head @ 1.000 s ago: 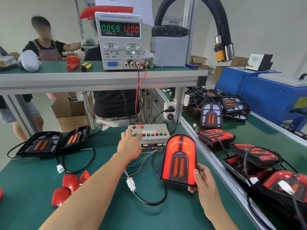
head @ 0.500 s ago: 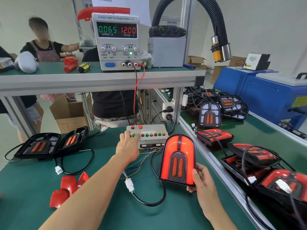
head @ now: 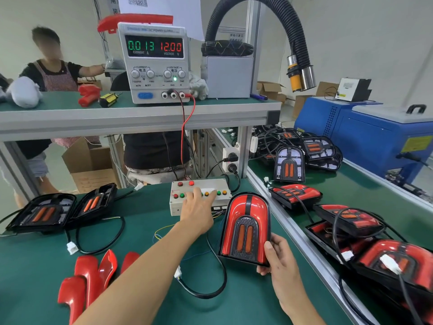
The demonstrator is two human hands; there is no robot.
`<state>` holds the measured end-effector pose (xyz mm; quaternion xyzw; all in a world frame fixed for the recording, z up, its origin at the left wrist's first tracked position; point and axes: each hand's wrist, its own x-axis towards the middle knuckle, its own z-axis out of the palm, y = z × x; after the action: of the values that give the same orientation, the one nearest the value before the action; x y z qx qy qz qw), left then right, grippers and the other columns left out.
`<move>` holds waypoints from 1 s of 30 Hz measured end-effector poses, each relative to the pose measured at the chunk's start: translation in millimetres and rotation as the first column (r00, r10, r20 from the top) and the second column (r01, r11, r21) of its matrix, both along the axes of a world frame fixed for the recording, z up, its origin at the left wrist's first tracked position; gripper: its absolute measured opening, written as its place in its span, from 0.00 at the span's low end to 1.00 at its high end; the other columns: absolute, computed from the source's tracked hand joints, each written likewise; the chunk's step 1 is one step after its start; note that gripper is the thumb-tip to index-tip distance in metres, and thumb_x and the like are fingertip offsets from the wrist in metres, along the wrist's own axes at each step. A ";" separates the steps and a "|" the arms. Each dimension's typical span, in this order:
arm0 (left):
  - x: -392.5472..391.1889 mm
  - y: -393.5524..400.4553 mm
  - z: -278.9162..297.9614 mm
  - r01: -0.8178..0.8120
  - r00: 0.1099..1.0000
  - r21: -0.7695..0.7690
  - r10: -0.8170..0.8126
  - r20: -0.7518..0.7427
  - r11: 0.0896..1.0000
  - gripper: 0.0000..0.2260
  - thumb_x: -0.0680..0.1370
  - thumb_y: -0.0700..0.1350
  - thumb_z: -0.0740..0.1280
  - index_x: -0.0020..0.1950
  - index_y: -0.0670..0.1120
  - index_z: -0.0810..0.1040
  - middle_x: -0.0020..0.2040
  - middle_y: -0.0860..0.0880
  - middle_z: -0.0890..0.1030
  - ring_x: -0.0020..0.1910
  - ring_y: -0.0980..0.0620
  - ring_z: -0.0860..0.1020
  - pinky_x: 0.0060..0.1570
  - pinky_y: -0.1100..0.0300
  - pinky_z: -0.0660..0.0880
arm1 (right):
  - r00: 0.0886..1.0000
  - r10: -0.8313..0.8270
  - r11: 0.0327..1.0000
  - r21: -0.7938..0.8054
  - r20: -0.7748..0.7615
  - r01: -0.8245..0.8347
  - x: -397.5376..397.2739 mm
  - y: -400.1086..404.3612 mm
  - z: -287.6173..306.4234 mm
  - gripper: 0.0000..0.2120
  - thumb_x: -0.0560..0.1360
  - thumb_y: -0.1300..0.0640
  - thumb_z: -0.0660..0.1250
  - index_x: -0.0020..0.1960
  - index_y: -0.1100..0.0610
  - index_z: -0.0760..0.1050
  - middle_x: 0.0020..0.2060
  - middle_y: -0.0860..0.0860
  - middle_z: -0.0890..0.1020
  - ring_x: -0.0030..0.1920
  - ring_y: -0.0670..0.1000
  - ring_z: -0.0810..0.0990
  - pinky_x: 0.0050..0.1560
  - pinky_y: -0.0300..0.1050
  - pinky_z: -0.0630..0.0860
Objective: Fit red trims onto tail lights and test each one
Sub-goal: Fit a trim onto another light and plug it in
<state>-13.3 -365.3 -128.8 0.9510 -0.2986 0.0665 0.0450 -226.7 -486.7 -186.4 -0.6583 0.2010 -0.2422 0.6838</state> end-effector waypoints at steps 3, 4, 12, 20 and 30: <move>2.4 -6.6 1.1 -0.007 1.000 0.060 0.009 -0.028 0.998 0.35 0.77 0.41 0.66 0.80 0.57 0.54 0.66 0.40 0.65 0.63 0.40 0.66 0.60 0.50 0.70 | 1.000 0.002 1.000 0.009 0.003 -0.002 0.3 -0.1 0.4 0.09 0.84 0.55 0.61 0.63 0.51 0.74 0.49 0.51 0.86 0.34 0.50 0.80 0.33 0.41 0.77; 3.3 -8.3 1.8 -0.013 0.999 0.075 0.016 -0.037 0.997 0.36 0.77 0.41 0.66 0.80 0.57 0.54 0.67 0.40 0.64 0.63 0.40 0.65 0.61 0.49 0.70 | 1.000 0.006 1.000 0.009 0.003 -0.006 0.3 0.2 0.6 0.09 0.84 0.55 0.62 0.63 0.50 0.74 0.49 0.51 0.86 0.34 0.49 0.80 0.33 0.41 0.77; 11.0 -17.1 4.1 -0.037 0.992 0.102 0.049 -0.115 0.994 0.35 0.77 0.37 0.63 0.79 0.61 0.56 0.71 0.39 0.60 0.69 0.37 0.61 0.64 0.47 0.68 | 1.000 -0.004 1.000 -0.003 -0.005 0.004 0.6 -1.1 -1.2 0.09 0.85 0.57 0.60 0.63 0.50 0.74 0.48 0.53 0.86 0.32 0.52 0.78 0.32 0.41 0.77; 8.7 -14.5 2.3 -0.035 0.995 0.134 0.046 -0.084 0.990 0.38 0.77 0.40 0.67 0.80 0.60 0.52 0.73 0.39 0.58 0.70 0.38 0.60 0.65 0.48 0.69 | 1.000 0.009 1.000 -0.011 -0.007 -0.009 0.2 0.6 0.5 0.09 0.84 0.55 0.61 0.63 0.50 0.73 0.48 0.50 0.86 0.34 0.50 0.80 0.33 0.42 0.78; 10.5 -15.5 1.1 -0.033 0.997 0.131 0.041 -0.063 0.991 0.37 0.77 0.38 0.66 0.79 0.60 0.55 0.71 0.40 0.60 0.69 0.39 0.61 0.62 0.48 0.69 | 1.000 0.004 1.000 -0.007 -0.008 -0.004 -0.2 -0.2 0.9 0.09 0.85 0.58 0.60 0.63 0.50 0.73 0.48 0.52 0.86 0.32 0.52 0.79 0.33 0.42 0.78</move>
<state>-2.9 -380.7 -127.7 0.9590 -0.2829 0.0163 -0.0085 -226.9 -486.9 -185.5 -0.6621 0.2016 -0.2390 0.6811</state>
